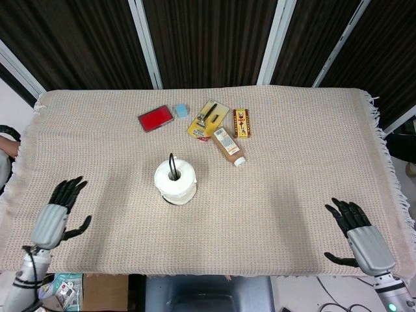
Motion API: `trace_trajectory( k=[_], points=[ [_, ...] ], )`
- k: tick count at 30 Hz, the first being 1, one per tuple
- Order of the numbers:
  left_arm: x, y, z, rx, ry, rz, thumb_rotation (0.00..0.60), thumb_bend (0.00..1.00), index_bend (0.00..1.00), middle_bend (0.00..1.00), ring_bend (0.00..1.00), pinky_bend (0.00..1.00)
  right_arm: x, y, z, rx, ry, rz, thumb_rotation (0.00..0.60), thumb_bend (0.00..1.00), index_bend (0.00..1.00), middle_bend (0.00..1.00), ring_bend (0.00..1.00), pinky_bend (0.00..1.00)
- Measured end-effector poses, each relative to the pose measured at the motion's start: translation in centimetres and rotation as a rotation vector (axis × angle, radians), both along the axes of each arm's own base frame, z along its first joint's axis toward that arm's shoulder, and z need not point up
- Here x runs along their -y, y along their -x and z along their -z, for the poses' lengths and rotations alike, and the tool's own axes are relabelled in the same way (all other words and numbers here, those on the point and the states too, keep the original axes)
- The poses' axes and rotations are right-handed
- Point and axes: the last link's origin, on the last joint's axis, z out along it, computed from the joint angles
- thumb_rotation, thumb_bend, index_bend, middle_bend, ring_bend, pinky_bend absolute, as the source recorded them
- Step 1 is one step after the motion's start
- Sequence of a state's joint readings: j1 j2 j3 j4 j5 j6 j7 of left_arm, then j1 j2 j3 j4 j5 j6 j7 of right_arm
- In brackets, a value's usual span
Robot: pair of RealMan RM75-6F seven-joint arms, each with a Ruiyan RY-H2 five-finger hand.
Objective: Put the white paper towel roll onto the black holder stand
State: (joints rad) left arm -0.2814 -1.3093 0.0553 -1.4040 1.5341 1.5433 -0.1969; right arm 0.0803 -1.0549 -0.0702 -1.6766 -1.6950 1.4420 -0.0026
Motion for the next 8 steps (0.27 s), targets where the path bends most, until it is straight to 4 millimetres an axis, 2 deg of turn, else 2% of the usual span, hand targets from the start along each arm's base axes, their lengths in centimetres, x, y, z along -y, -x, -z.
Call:
trace_trajectory(
  k=[1,3,8],
  points=[
    [0.52,1.11,-0.39,-0.047,0.001,-0.025,0.600,0.41,0.00,0.00,0.00,0.00,0.02,0.00,0.17,-0.004,-0.003,0.001,0.600,0.09,0.00,0.00,0.00,0.00],
    [0.92,1.79,-0.71,-0.090,-0.001,-0.040,0.600,0.41,0.00,0.00,0.00,0.00,0.02,-0.03,0.53,-0.016,-0.011,0.000,0.600,0.09,0.00,0.00,0.00,0.00],
    [1.40,1.59,-0.58,-0.139,-0.004,-0.015,0.600,0.41,0.00,0.00,0.00,0.00,-0.26,-0.27,0.96,-0.023,-0.018,-0.010,0.600,0.09,0.00,0.00,0.00,0.00]
  ],
)
